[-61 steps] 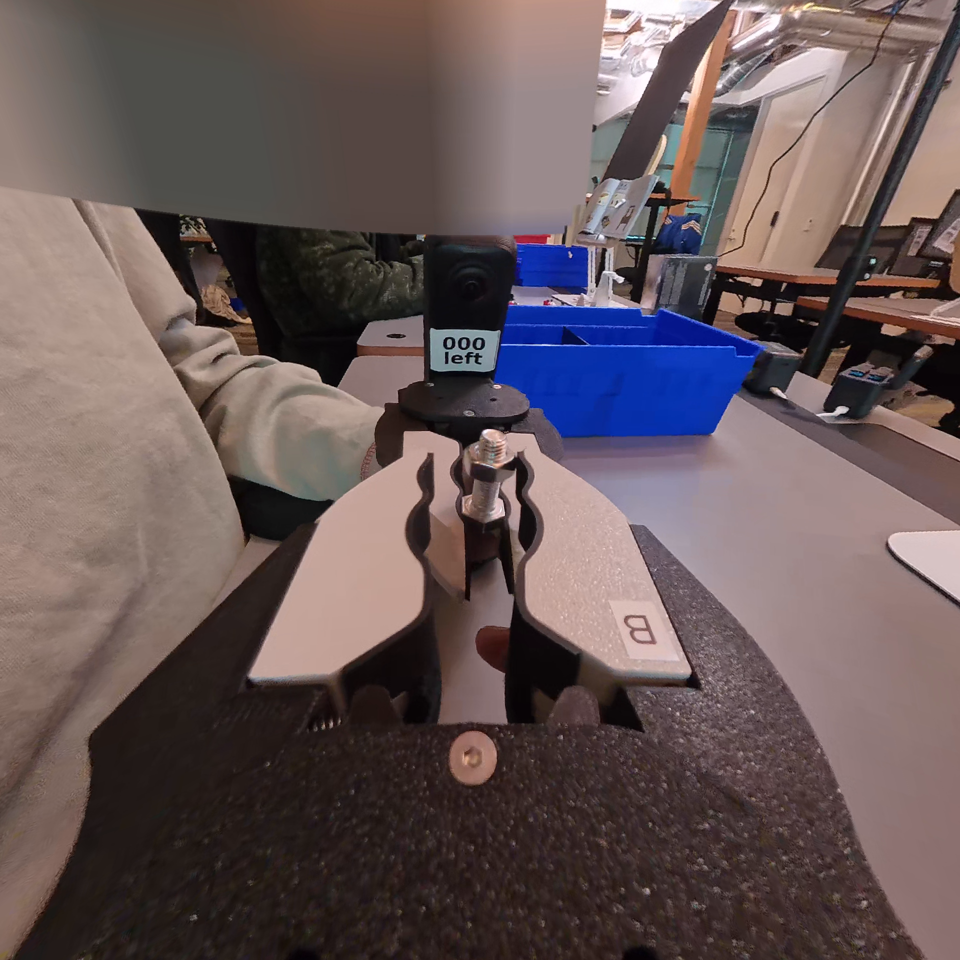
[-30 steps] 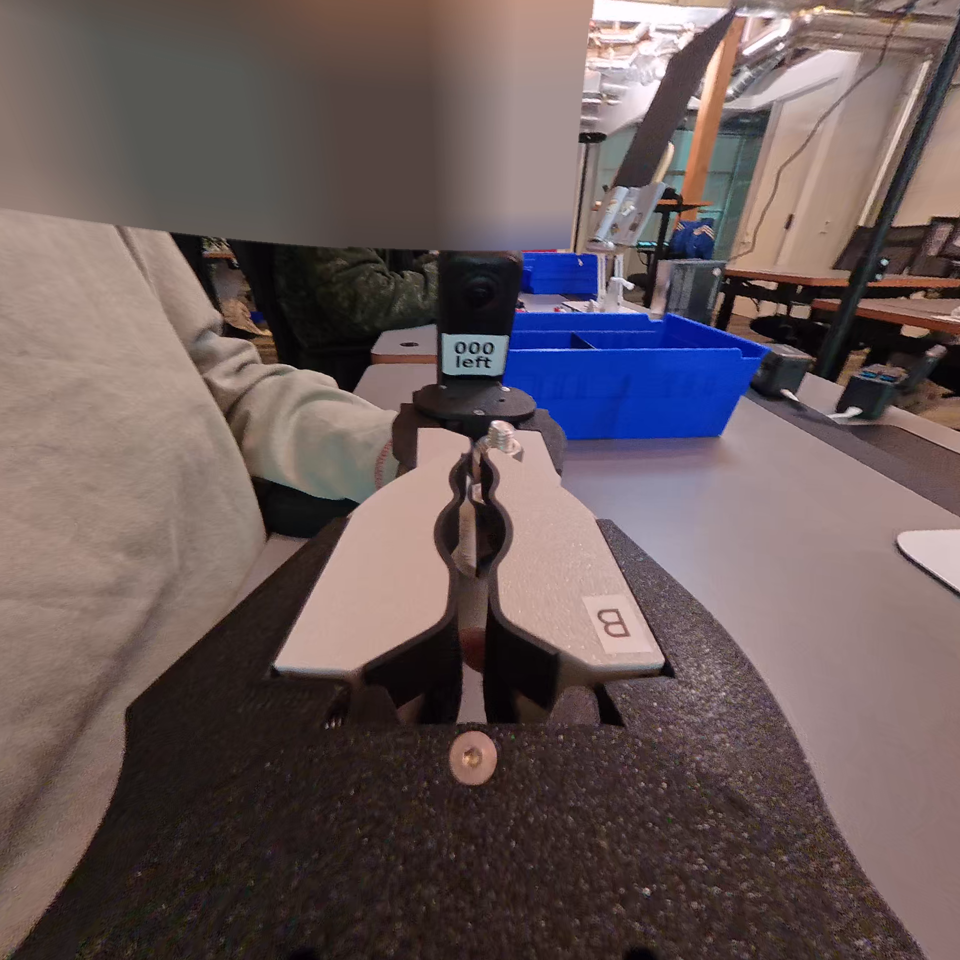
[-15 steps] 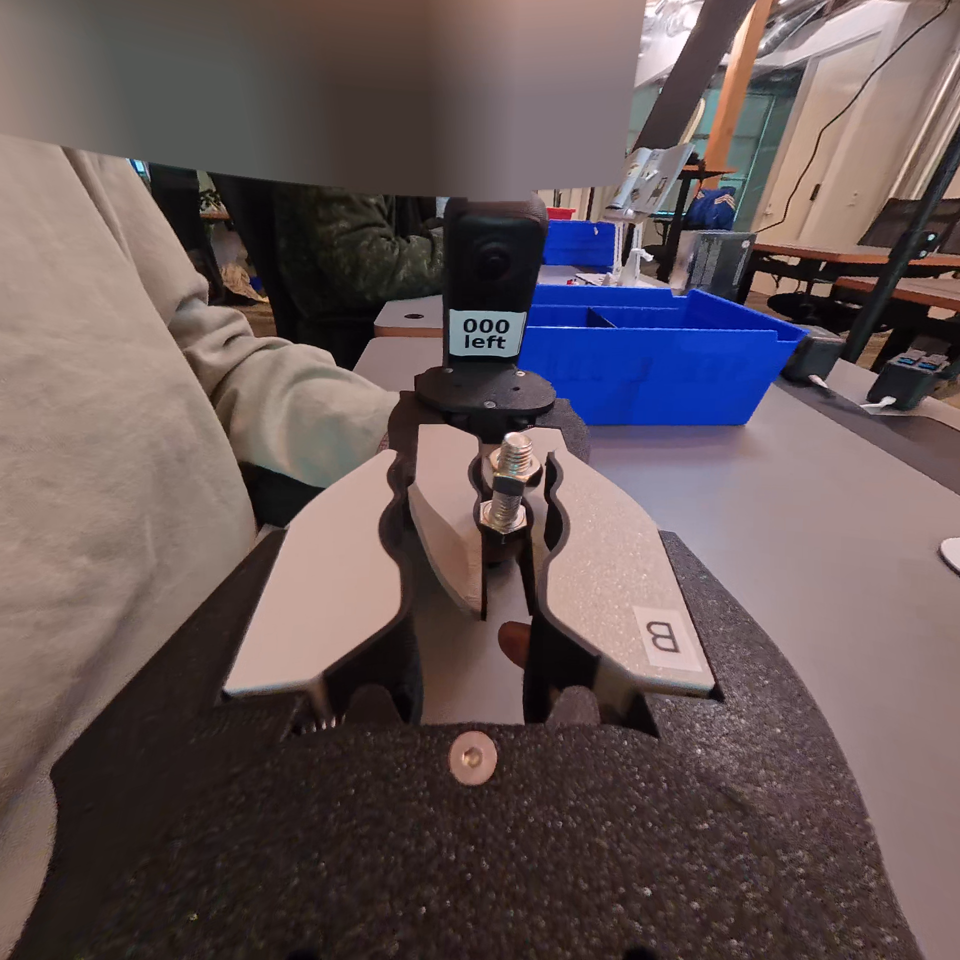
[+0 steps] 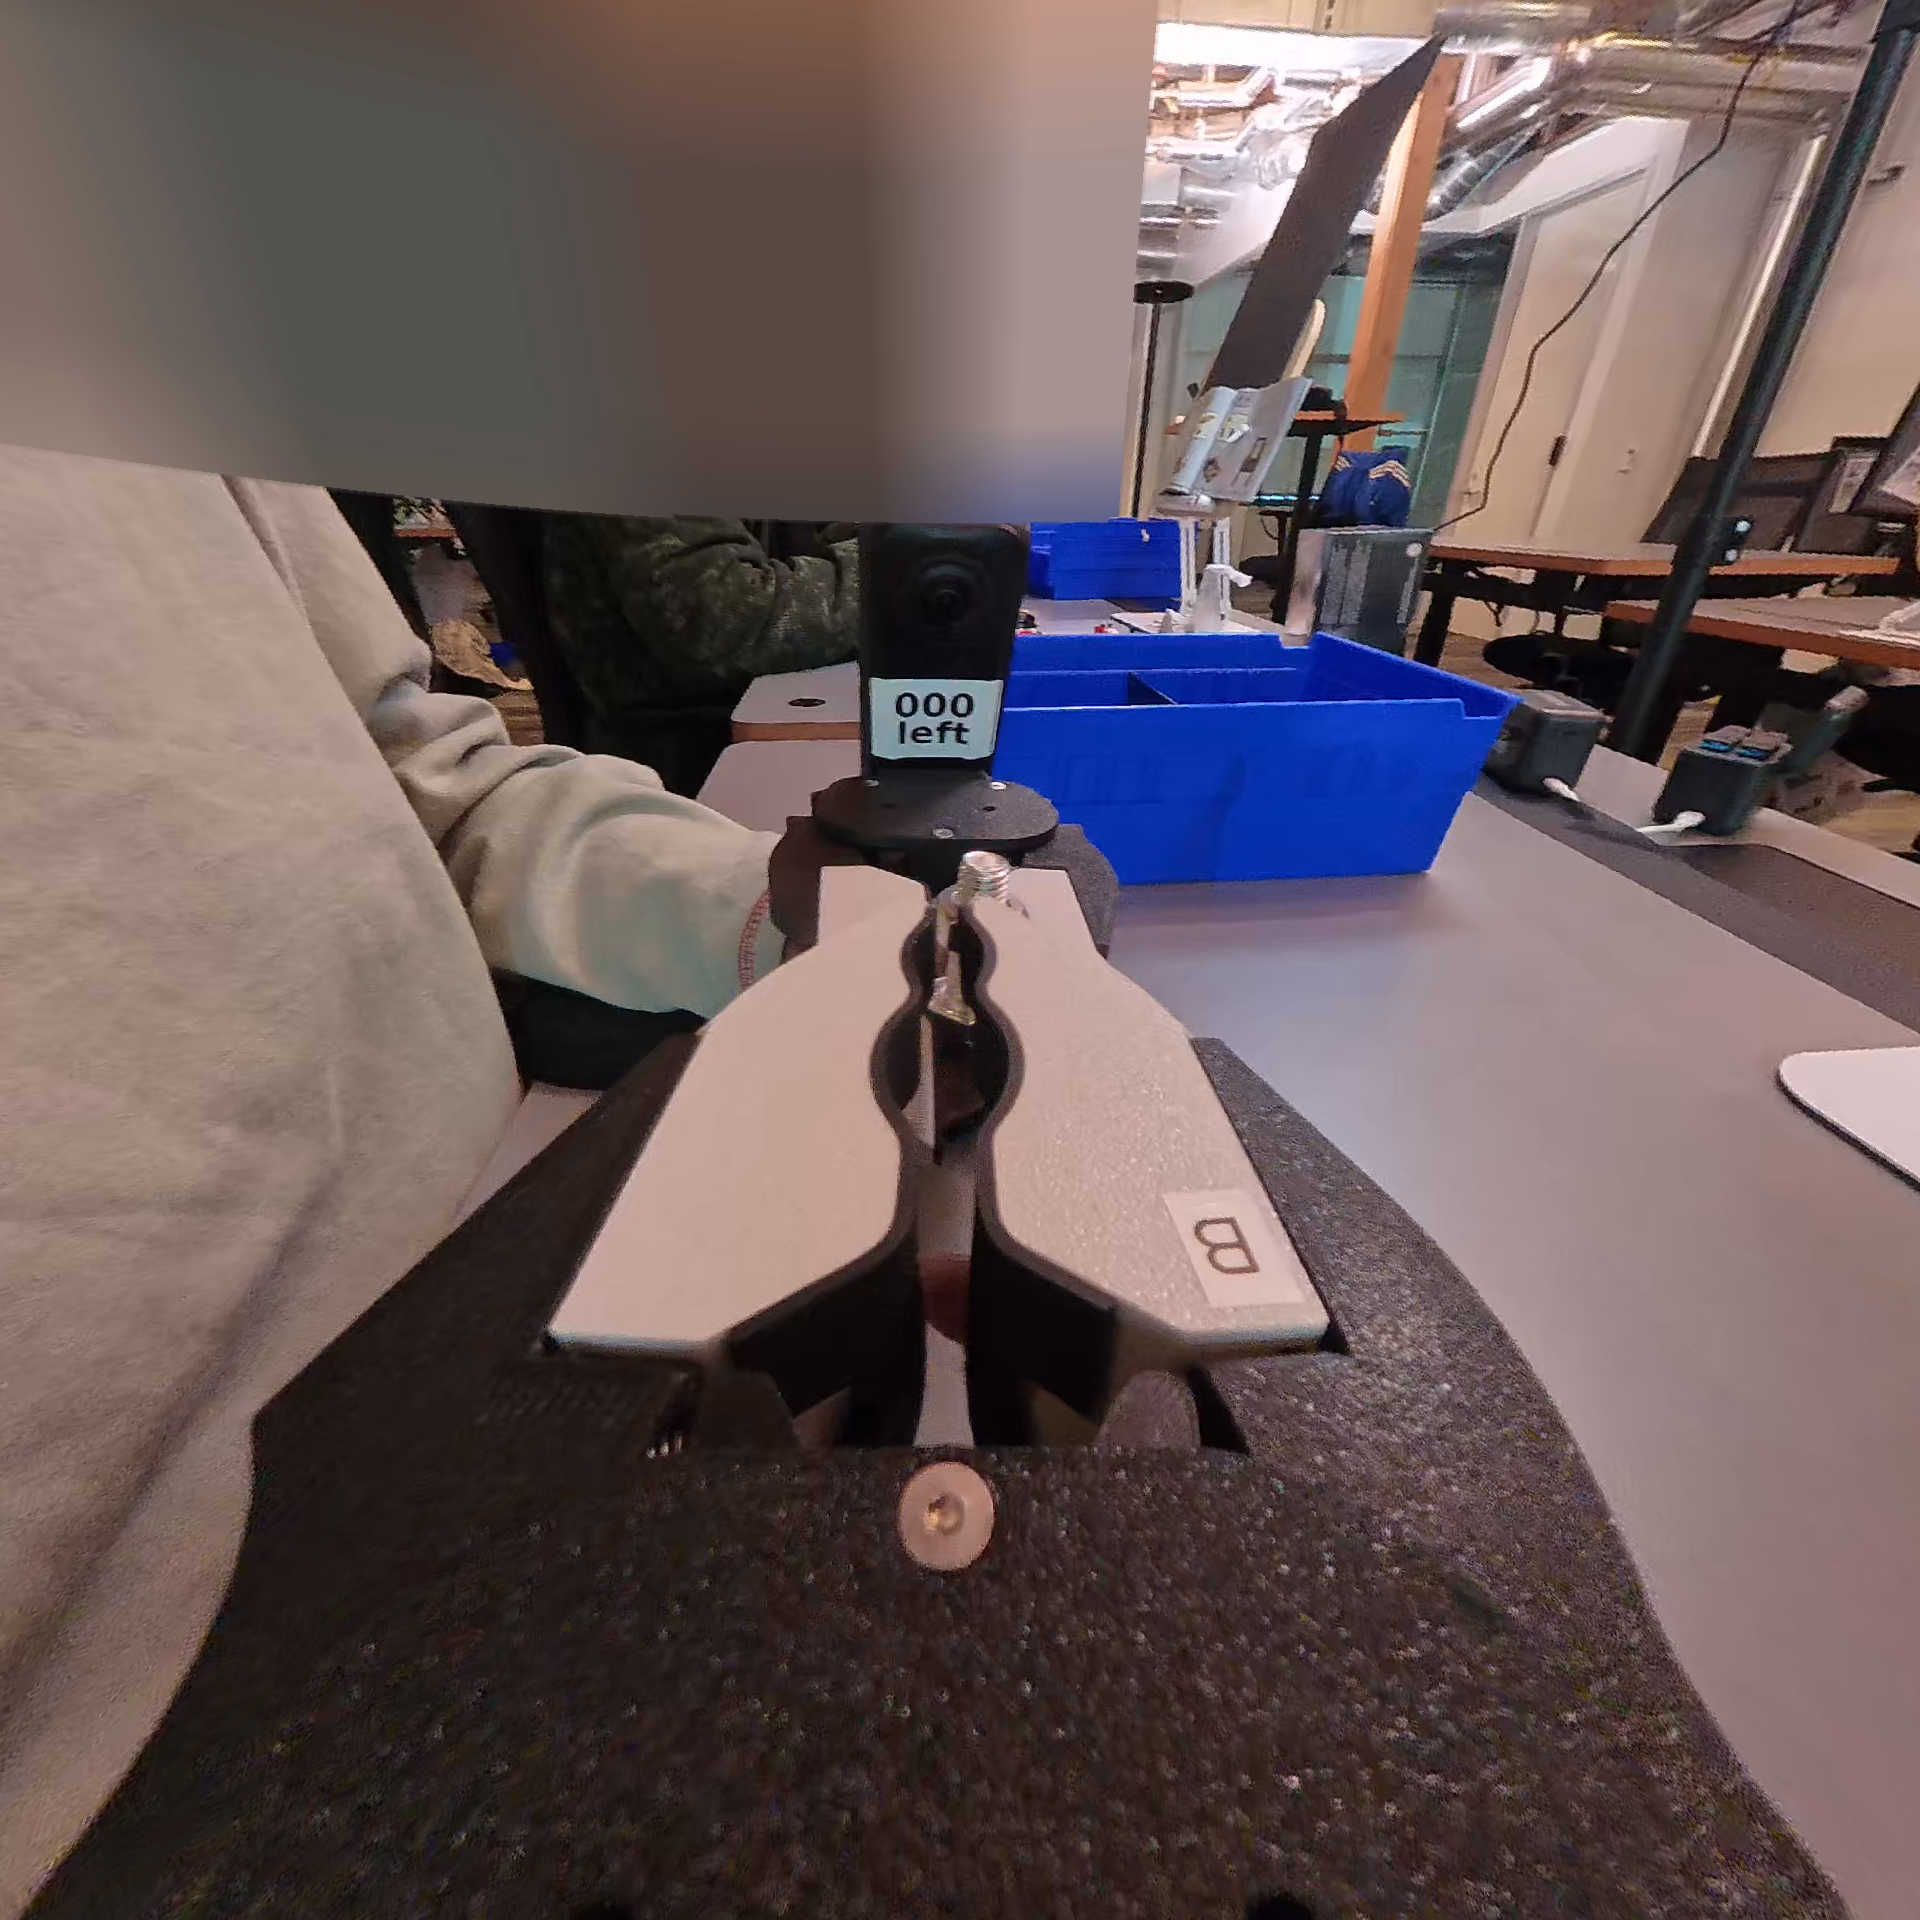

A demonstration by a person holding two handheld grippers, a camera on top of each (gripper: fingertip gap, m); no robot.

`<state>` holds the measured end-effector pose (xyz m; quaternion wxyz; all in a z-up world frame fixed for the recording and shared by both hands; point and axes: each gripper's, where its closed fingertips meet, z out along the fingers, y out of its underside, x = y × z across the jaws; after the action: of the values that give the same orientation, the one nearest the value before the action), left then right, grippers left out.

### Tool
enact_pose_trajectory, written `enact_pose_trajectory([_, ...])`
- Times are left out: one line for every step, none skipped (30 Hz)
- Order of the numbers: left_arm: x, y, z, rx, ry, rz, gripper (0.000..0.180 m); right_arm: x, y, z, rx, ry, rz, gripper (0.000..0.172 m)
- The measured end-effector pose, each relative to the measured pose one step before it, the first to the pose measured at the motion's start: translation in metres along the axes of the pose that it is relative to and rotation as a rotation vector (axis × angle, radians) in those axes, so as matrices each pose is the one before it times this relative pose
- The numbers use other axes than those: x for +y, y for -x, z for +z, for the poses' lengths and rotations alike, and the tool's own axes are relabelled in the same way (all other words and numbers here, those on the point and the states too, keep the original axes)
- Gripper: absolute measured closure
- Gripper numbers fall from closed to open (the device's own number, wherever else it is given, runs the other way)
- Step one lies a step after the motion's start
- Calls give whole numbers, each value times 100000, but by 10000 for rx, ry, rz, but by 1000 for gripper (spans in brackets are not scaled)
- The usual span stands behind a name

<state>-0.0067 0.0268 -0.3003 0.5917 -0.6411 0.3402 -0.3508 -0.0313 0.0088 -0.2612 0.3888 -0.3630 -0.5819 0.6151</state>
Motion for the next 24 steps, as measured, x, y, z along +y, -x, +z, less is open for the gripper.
enact_pose_trajectory([13, -2, 10, -1, 10, 10, 167, 23, -221, 120, 171, -25, -21, 162])
enact_pose_trajectory([5, -22, 8, 14, 12, 10, 167, -31, -133, 113, 111, -65, -32, 156])
enact_pose_trajectory([21, -28, 17, 8, 17, 17, 167, 11, 3, 145, 19, -29, -19, 151])
enact_pose_trajectory([32, -17, 24, 5, 26, 22, 167, 53, 32, 156, -6, 1, 10, 146])
enact_pose_trajectory([30, -41, 31, 10, 32, 24, 167, 80, 38, 160, -18, 21, 9, 142])
enact_pose_trajectory([37, -40, 25, 16, 30, 28, 167, 75, 79, 148, -51, 26, 2, 139])
enact_pose_trajectory([33, -37, 27, 12, 26, 26, 167, 49, 145, 161, -84, 21, 10, 138])
enact_pose_trajectory([28, -16, 23, 11, 23, 14, 167, 63, 134, 196, -83, 23, 22, 136])
enact_pose_trajectory([22, -16, 18, 10, 18, 4, 167, 109, 135, 212, -82, 49, 19, 134])
enact_pose_trajectory([14, -4, 14, 2, 12, 1, 167, 164, 165, 212, -97, 99, 0, 133])
enact_pose_trajectory([-3, 2, 3, -4, 6, 4, 167, 199, 168, 187, -99, 136, -25, 131])
enact_pose_trajectory([4, 2, 6, -2, 4, 7, 167, 182, 153, 140, -78, 128, -43, 131])
enact_pose_trajectory([10, -5, 3, 3, 8, 6, 167, 92, 125, 117, -53, 69, -37, 130])
enact_pose_trajectory([14, -1, 9, -2, 12, 9, 167, 30, 72, 48, -16, 15, -27, 129])
enact_pose_trajectory([8, -8, 7, -3, 7, 10, 167, 2, -18, -43, 19, 17, -28, 129])
enact_pose_trajectory([-12, 8, -6, -9, -10, 0, 167, 12, -82, -117, 45, 25, -9, 130])
enact_pose_trajectory([-39, 28, -33, -10, -33, -11, 167, -17, -128, -198, 59, 25, 20, 134])
enact_pose_trajectory([-64, 60, -48, -23, -53, -30, 167, -28, -154, -267, 62, 16, 46, 139])
enact_pose_trajectory([-55, 31, -47, -1, -53, -32, 167, -42, -208, -286, 96, 5, 77, 141])
enact_pose_trajectory([-31, 20, -25, -4, -25, -15, 167, 11, -204, -317, 81, 31, 65, 145])
enact_pose_trajectory([-6, 4, -1, -9, -5, 2, 167, 5, -169, -358, 68, 26, 33, 152])
enact_pose_trajectory([-8, 27, -4, -19, -6, -3, 167, -21, -110, -347, 34, 6, 5, 159])
enact_pose_trajectory([-22, 63, -15, -25, -17, -30, 167, -173, 70, -299, -71, -103, -12, 167])
enact_pose_trajectory([-29, 42, -28, -5, -22, -38, 167, -290, 56, -208, -38, -182, 16, 171])
